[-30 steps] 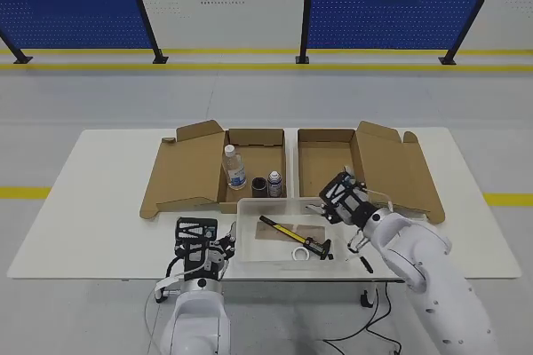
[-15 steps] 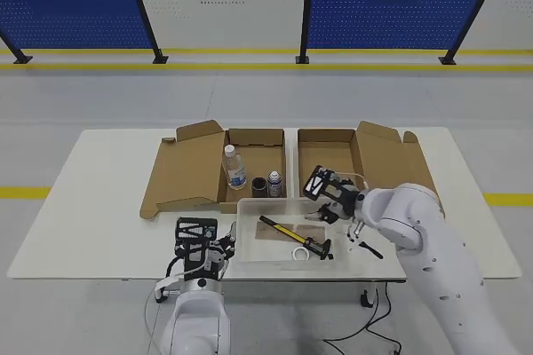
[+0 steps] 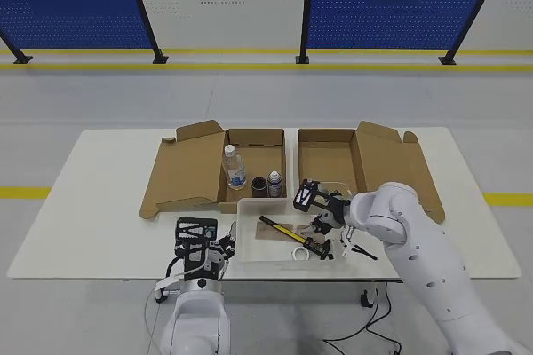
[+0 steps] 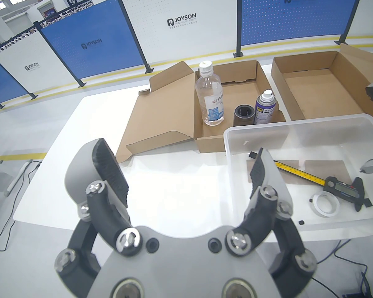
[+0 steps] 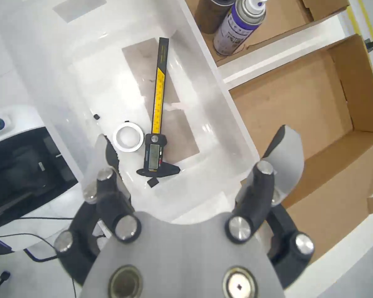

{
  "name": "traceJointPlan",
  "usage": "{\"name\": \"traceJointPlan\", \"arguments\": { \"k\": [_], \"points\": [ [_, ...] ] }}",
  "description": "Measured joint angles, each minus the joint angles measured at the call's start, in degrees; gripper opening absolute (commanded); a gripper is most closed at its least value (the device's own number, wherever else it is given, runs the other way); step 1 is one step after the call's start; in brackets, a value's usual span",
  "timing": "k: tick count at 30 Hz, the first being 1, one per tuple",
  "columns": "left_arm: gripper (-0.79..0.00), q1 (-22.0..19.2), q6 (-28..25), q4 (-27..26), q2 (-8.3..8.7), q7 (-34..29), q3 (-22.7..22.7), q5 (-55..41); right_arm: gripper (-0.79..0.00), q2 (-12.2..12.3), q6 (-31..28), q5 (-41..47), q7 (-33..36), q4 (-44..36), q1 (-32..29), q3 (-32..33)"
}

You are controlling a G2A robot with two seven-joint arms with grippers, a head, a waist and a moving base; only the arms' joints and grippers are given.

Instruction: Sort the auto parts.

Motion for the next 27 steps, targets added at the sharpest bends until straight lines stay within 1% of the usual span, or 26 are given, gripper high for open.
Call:
{"name": "traceJointPlan", "arguments": {
  "k": [17,20,23,25,27],
  "points": [
    [0.000,0.0,0.0,0.0,0.00,0.0,0.0,0.0,0.000,0.0,0.2,-0.1,-0.1,-0.1,-0.1,0.0],
    [0.000,0.0,0.0,0.0,0.00,0.0,0.0,0.0,0.000,0.1,-0.3,-0.9,-1.5,0.9,0.0,-0.3],
    [0.000,0.0,0.0,0.0,0.00,0.0,0.0,0.0,0.000,-0.1,-1.1,0.8,-2.4,2.2,0.8,-1.2],
    [0.000,0.0,0.0,0.0,0.00,0.0,0.0,0.0,0.000,-0.3,-0.4,1.9,-1.0,2.9,1.6,-2.3],
    [0.000,0.0,0.0,0.0,0.00,0.0,0.0,0.0,0.000,-0.5,1.5,2.9,0.9,3.2,2.2,-3.1]
  ]
}}
